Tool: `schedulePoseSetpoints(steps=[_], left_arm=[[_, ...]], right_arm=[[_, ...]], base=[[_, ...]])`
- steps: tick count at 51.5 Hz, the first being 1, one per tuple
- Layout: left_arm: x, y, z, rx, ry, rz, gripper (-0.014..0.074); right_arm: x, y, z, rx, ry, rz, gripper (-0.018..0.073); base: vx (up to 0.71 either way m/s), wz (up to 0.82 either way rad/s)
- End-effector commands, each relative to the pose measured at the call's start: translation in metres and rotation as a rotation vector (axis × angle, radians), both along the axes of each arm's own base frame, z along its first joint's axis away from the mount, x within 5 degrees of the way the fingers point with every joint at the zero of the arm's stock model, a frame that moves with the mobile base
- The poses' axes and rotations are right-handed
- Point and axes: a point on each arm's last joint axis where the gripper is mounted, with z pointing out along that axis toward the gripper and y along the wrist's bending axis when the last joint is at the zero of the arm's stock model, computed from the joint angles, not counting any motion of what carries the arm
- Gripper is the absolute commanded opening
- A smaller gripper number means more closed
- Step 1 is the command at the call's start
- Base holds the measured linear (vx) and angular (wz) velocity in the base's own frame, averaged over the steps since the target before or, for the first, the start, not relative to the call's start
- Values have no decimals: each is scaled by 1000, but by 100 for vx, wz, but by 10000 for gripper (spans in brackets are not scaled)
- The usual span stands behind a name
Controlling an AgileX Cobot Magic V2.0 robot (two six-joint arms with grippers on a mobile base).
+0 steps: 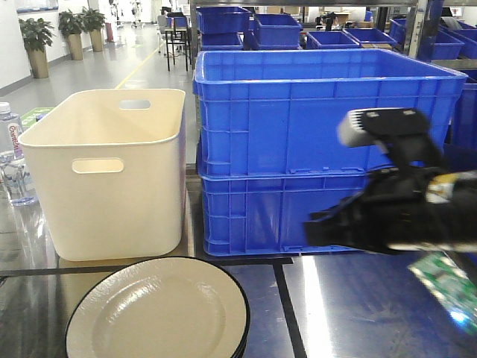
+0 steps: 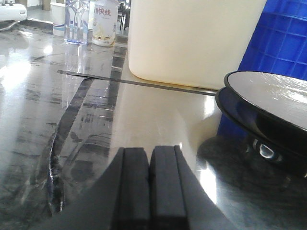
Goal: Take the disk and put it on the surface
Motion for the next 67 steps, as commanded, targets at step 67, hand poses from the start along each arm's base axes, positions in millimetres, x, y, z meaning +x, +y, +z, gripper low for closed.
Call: schedulePoseSetpoints(steps=[67], left_arm=[[-1,-1,15,2,-108,-8,-8]], right_arm=[[-195,-115,-204,-34,-520,-387,-8]], base=[[0,0]])
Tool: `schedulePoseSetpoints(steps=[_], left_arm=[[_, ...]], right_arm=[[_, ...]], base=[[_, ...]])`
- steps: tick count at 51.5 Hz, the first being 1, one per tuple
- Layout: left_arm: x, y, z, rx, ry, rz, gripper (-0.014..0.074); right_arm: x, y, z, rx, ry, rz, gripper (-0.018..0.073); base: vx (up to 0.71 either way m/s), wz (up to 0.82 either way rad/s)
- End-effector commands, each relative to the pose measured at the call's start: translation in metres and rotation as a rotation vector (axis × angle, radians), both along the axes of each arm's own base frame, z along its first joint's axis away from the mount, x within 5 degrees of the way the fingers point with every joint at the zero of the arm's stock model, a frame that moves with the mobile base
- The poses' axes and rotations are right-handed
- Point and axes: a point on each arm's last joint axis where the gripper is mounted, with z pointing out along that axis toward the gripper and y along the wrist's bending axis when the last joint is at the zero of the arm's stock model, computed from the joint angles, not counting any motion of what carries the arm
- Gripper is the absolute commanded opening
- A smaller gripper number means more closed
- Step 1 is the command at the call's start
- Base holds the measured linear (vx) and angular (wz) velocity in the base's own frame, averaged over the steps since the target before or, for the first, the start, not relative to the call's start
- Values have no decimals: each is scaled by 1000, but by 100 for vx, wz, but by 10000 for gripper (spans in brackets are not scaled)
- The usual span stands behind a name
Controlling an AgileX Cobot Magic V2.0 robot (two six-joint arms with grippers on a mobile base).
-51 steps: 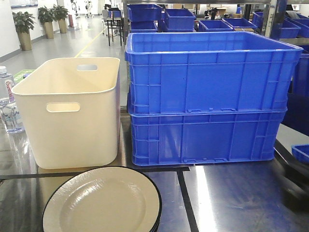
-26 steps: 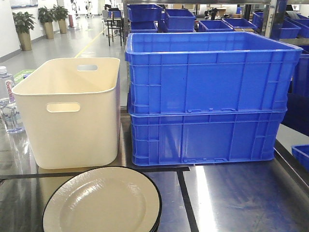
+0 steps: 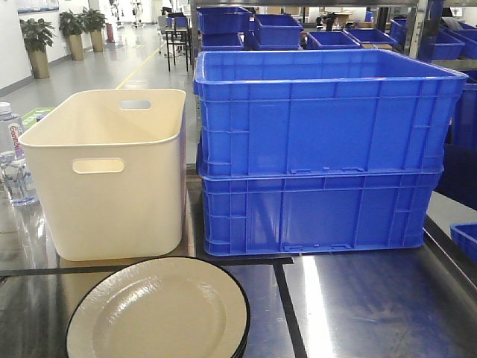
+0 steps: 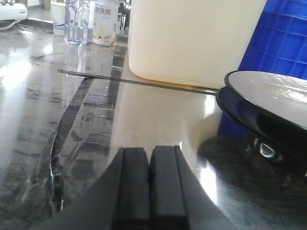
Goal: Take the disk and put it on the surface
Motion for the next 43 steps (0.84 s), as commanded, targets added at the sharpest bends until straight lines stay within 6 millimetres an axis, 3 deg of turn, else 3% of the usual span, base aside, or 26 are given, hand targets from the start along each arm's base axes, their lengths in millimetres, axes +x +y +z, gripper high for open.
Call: schedulePoseSetpoints(steps=[1,43], left_arm=[[-1,-1,15,2,-110,-8,-8],[-1,-1,15,2,-110,-8,-8]], right_arm=[[0,1,5,2,-81,8,-8],[0,1,5,2,-81,8,-8]], base=[[0,0],[0,0]])
